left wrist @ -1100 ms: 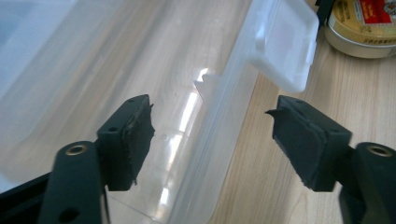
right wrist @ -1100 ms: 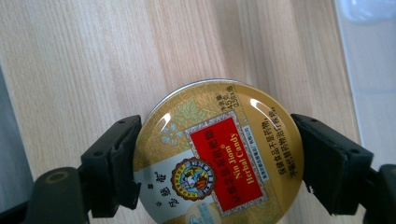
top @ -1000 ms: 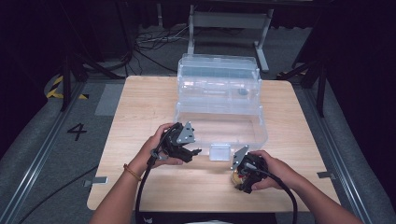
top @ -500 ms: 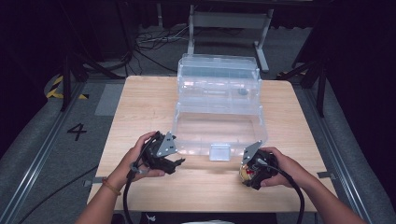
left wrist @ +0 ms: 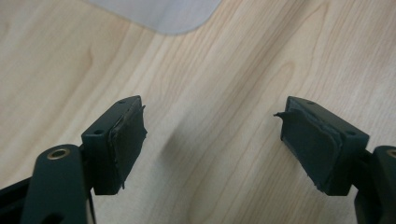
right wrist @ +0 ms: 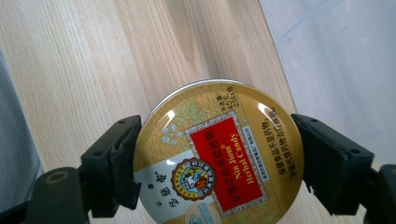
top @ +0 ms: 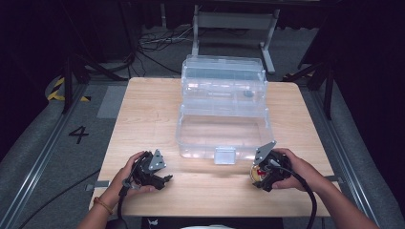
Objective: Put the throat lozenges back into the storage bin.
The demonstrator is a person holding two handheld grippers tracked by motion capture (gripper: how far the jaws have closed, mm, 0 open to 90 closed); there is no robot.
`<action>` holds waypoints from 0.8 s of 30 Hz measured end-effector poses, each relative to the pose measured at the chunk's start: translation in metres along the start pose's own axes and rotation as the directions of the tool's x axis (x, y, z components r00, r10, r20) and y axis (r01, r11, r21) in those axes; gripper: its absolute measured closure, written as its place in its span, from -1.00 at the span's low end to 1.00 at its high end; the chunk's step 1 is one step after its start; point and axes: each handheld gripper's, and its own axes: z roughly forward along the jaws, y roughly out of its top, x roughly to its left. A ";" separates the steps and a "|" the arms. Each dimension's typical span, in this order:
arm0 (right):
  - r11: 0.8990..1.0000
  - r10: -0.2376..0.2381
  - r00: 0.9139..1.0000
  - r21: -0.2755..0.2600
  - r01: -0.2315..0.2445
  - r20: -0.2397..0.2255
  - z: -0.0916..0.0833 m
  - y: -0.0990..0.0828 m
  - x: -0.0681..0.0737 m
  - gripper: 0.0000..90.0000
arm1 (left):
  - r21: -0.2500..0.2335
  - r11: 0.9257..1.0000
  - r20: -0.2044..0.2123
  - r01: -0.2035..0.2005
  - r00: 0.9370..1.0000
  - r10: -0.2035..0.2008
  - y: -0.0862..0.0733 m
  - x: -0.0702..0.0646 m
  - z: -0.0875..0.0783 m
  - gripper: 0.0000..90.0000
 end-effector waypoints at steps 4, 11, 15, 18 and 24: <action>1.000 0.002 1.000 0.003 -0.002 0.015 -0.006 -0.002 -0.002 -0.55 | -0.023 0.998 0.025 0.061 0.998 -0.060 -0.004 0.003 0.002 -0.55; 1.000 -0.008 1.000 0.001 0.008 0.026 -0.024 -0.001 -0.002 -0.55 | -0.081 0.986 0.064 0.145 0.988 -0.140 -0.013 0.004 0.006 -0.61; 1.000 -0.010 1.000 -0.003 0.010 0.022 -0.036 0.001 -0.001 -0.55 | -0.082 0.986 0.060 0.148 0.988 -0.143 -0.013 0.004 0.006 -0.61; 1.000 -0.021 0.999 -0.004 0.021 0.028 -0.039 0.002 -0.001 -0.55 | -0.081 0.986 0.061 0.148 0.988 -0.143 -0.013 0.004 0.006 -0.61; 0.998 -0.060 0.998 0.021 0.059 0.029 -0.047 0.009 0.000 -0.55 | -0.081 0.986 0.061 0.148 0.988 -0.143 -0.013 0.004 0.006 -0.61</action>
